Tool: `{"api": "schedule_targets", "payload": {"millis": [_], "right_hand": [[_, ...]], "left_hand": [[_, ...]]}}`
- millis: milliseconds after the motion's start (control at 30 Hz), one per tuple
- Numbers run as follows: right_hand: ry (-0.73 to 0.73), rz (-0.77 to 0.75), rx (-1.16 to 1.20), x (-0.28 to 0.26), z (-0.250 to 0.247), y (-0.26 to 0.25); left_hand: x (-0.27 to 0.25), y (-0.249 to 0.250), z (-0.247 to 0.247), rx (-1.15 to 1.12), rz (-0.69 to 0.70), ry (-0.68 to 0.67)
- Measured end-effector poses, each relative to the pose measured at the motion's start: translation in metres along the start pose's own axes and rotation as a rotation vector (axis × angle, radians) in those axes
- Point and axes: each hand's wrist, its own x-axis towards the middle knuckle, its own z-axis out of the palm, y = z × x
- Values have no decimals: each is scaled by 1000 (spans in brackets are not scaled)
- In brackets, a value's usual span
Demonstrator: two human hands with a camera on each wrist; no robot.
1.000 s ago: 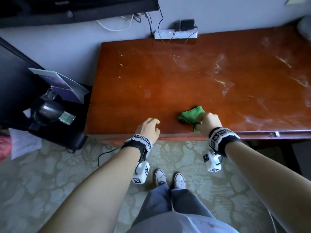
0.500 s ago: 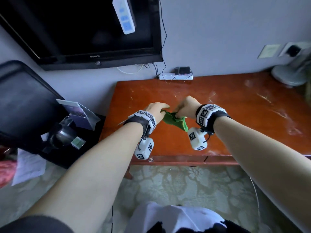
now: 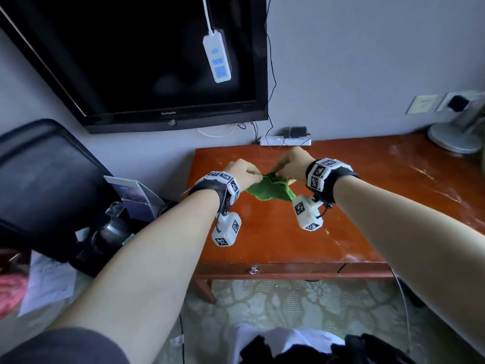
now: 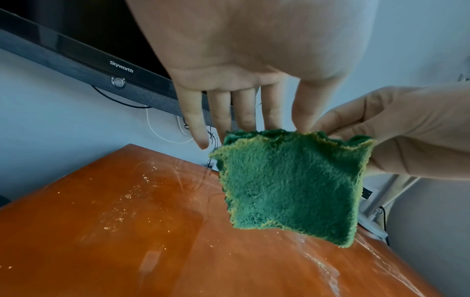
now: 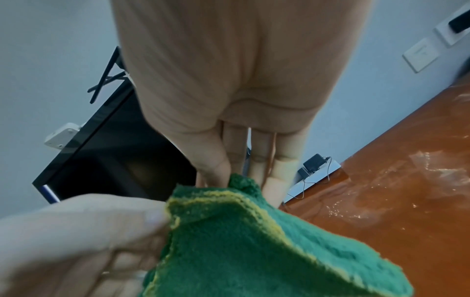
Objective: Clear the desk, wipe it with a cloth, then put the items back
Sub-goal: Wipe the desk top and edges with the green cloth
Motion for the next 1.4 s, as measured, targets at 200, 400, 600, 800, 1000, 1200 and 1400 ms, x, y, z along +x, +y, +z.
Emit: {"api": "schedule_targets", "payload": {"millis": [200, 400, 600, 800, 1000, 1200, 1400], "right_hand": [[4, -73, -35, 3, 6, -15], [41, -60, -46, 7, 17, -15], [55, -73, -23, 7, 20, -14], [48, -94, -10, 9, 19, -16], [47, -73, 6, 11, 14, -10], [57, -42, -79, 16, 9, -2], [86, 10, -241, 25, 12, -4]], "left_hand": [[1, -7, -2, 6, -6, -5], [-4, -11, -2, -27, -9, 21], [-4, -9, 0, -17, 10, 43], [1, -12, 1, 131, 10, 63], [2, -27, 2, 155, 0, 63], [11, -32, -2, 145, 15, 67], [28, -33, -11, 165, 87, 45]]}}
